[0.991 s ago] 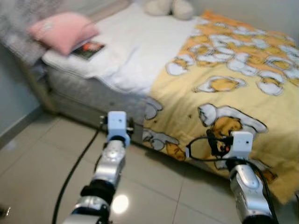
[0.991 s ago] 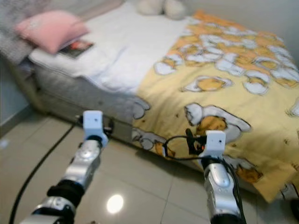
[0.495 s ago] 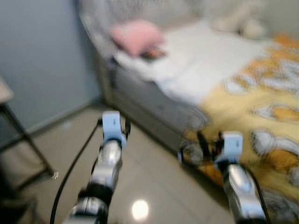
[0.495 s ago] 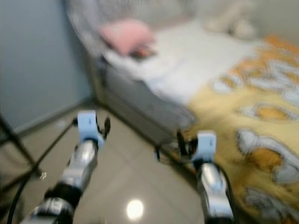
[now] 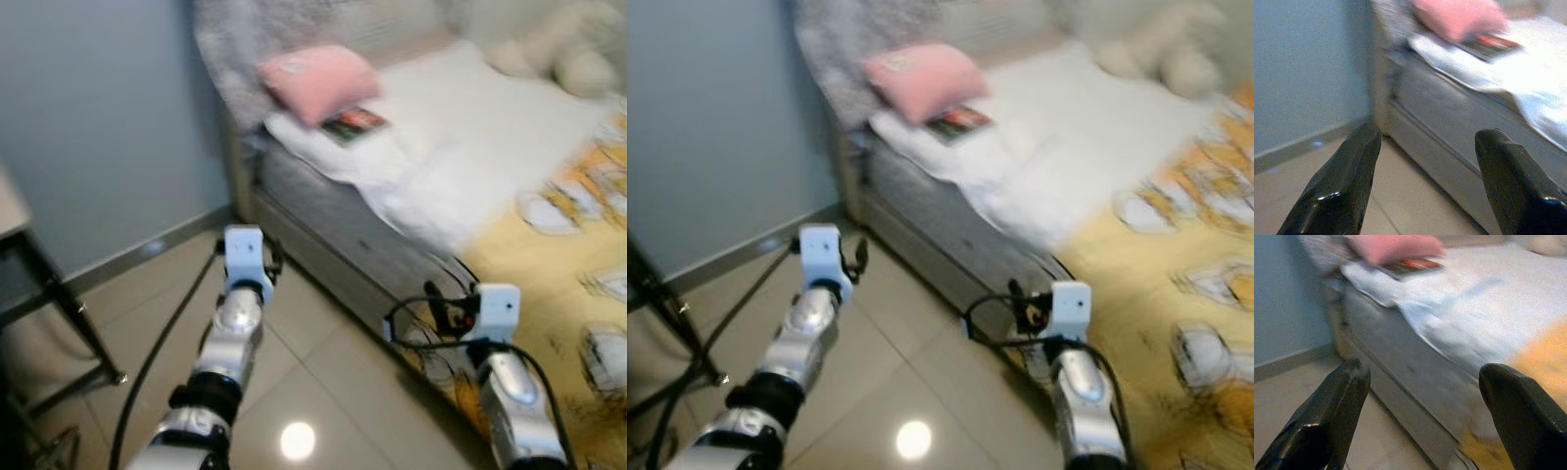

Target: Clean up the room

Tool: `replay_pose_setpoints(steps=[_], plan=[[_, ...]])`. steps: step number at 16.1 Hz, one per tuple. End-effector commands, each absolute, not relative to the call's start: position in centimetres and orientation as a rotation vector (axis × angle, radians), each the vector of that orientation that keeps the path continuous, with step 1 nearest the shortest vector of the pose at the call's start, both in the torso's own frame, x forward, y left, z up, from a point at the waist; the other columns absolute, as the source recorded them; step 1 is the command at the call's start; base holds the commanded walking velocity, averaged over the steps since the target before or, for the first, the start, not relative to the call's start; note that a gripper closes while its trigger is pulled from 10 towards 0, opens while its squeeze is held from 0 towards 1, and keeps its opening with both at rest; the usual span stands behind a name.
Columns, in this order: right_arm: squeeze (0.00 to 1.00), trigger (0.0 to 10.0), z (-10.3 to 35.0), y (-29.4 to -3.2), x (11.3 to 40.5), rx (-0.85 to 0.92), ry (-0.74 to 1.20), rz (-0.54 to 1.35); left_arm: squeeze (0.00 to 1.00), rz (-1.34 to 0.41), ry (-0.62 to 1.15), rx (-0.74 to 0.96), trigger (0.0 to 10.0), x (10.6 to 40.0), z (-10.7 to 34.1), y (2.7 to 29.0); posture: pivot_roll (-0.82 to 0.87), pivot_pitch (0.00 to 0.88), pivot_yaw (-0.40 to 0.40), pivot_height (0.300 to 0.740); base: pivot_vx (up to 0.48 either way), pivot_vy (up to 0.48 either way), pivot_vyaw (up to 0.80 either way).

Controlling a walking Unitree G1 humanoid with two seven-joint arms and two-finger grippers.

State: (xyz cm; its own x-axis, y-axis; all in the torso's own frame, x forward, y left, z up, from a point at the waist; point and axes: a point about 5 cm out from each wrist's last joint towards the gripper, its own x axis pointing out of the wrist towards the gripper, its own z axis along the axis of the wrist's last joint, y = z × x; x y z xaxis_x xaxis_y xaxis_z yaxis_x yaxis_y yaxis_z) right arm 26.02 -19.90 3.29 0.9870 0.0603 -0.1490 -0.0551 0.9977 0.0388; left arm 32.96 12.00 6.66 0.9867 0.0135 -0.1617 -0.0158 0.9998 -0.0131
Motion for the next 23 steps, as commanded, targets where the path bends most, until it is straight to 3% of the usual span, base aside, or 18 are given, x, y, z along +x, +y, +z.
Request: replay_pose_setpoints(steps=[1,14,17,21,23], plan=[[0.00,10.0,3.8,-19.2,26.5,0.050,0.130,0.075,0.00,0.038,0.176,0.002,10.0,32.9,6.4,13.0,0.01,0.000,-0.040,0.740,0.480,0.000,0.56],[0.00,10.0,2.6,-19.2,26.0,0.071,0.154,0.057,0.00,0.042,0.169,0.066,10.0,33.3,6.8,13.7,0.05,0.000,-0.029,0.740,0.480,0.000,0.54],[0.00,10.0,2.8,-19.5,25.9,0.065,0.141,0.035,0.00,0.049,0.172,0.055,10.0,32.6,6.4,14.4,0.05,0.000,-0.020,0.740,0.000,0.000,0.00],[0.00,10.0,2.2,-19.7,25.1,0.060,0.163,0.029,0.00,0.079,0.215,0.071,10.0,30.6,5.5,14.9,0.05,0.000,-0.015,0.740,0.000,-0.476,0.62],[0.00,10.0,1.9,-20.6,22.9,0.008,0.199,0.072,0.00,-0.033,0.257,0.124,10.0,28.2,5.3,14.9,0.06,0.000,-0.020,0.740,0.000,-0.472,0.58]])
